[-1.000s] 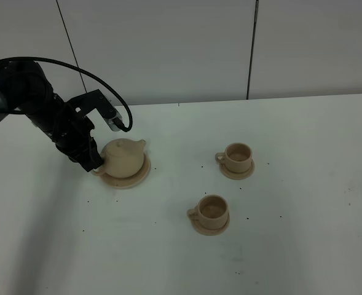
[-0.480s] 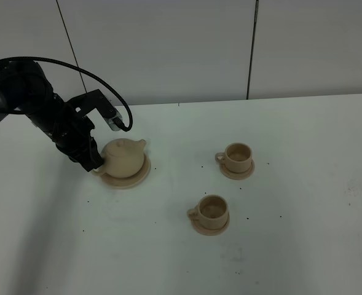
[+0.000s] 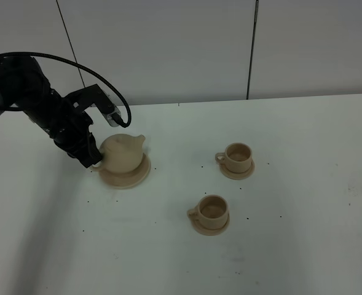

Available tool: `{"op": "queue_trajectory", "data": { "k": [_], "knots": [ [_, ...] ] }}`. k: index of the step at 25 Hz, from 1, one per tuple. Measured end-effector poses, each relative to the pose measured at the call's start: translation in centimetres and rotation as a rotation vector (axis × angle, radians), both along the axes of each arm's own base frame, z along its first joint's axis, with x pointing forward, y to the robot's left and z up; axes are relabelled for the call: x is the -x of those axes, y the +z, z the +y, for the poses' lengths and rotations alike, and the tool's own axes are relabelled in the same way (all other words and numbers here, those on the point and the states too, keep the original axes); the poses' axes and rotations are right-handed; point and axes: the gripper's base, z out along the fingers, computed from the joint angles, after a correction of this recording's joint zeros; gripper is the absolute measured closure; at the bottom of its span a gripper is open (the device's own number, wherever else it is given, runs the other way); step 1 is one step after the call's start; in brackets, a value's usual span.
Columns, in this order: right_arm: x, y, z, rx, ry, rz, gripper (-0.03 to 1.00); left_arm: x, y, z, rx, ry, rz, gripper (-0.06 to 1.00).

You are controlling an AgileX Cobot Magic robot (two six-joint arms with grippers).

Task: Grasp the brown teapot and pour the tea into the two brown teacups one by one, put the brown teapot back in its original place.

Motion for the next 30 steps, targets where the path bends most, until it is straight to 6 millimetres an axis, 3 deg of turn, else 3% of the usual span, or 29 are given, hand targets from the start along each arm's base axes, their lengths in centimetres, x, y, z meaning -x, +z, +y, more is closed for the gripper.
{"op": "queue_trajectory", "data": {
  "k": [21, 30],
  "knots": [
    [0.0, 0.0, 0.0, 0.0, 0.0, 0.0, 0.64, 0.2, 0.6, -0.4, 0.043, -0.002, 0.004, 0.77],
    [0.0, 0.0, 0.0, 0.0, 0.0, 0.0, 0.64, 0.1, 3.2, -1.9, 0.045, -0.046, -0.082, 0.77]
  ]
}}
